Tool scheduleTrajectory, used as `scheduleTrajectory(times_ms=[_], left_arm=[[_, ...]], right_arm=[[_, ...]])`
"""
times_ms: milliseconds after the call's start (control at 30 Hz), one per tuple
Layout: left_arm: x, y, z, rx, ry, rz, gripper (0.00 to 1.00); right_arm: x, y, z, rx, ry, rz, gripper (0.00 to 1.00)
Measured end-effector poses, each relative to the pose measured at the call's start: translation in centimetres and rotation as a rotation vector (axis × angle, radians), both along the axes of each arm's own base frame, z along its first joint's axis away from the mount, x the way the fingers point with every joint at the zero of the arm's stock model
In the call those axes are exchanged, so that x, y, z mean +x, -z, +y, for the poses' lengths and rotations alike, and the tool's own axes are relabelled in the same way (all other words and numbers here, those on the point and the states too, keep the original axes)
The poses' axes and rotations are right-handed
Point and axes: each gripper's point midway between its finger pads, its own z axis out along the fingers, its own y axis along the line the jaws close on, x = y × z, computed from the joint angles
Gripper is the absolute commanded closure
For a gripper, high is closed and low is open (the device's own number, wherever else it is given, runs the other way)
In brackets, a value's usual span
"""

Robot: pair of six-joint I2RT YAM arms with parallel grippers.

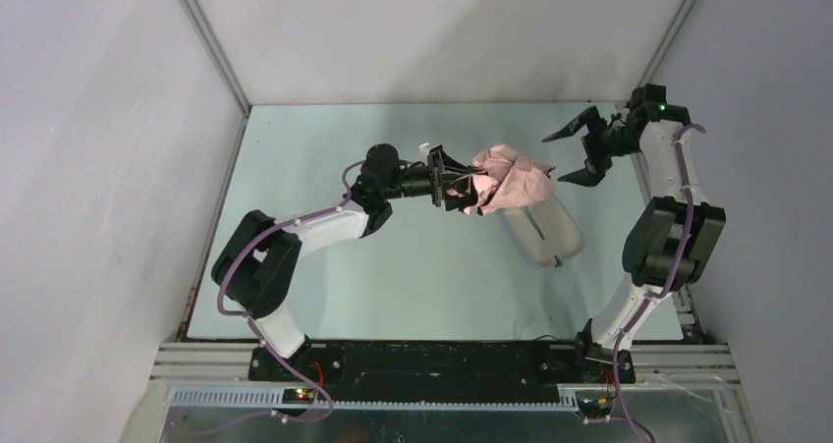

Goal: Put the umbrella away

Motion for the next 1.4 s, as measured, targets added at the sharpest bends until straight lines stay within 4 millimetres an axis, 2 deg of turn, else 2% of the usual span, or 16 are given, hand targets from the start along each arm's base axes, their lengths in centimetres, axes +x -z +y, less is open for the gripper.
scheduleTrajectory(times_ms=[100, 233, 367, 467, 533, 700, 833, 900, 967, 1167, 1400], left_arm=[[0.0, -0.6, 0.1, -0.020, -0.001, -0.025, 1.00], [0.1, -1.6, 0.1, -0.052, -0.009, -0.067, 1.00], [0.4, -2.6, 0.1, -0.085, -0.034, -0.105, 1.00], [0.9, -3.4, 0.1, -0.105, -0.058, -0.121, 1.00], [1.1, -4.0, 0.1, -0.119, -0.072, -0.135, 1.00], [1.4, -5.3, 0.2, -0.151, -0.095, -0.170, 1.00], [1.6, -5.4, 0.2, -0.156, -0.103, -0.173, 1.00], [1.5, -5.4, 0.2, -0.156, -0.102, -0.174, 1.00], [1.5, -5.4, 0.2, -0.156, -0.102, -0.174, 1.00], [1.4, -5.4, 0.2, -0.154, -0.093, -0.174, 1.00], [0.9, -4.9, 0.0, -0.134, -0.066, -0.154, 1.00]], right_arm=[[0.6, 1.7, -0.8, -0.025, -0.019, -0.050, 0.00], [1.3, 4.1, -1.0, -0.036, -0.055, -0.142, 0.10], [0.6, 6.8, -1.0, 0.007, -0.064, -0.214, 0.19], [-0.1, 7.5, -0.8, 0.026, -0.082, -0.310, 0.25], [-0.6, 7.3, -0.6, 0.018, -0.101, -0.399, 0.24], [-3.0, 5.7, 0.6, -0.079, -0.154, -0.744, 0.15], [-6.1, 3.4, 2.8, -0.215, -0.263, -1.088, 0.18], [-6.1, 1.4, 3.8, -0.244, -0.324, -1.240, 0.17], [-5.7, -0.4, 4.5, -0.255, -0.371, -1.383, 0.20], [-4.7, -2.3, 5.9, -0.216, -0.414, -1.566, 0.24], [-5.6, -4.8, 8.6, -0.165, -0.475, -1.762, 0.28]])
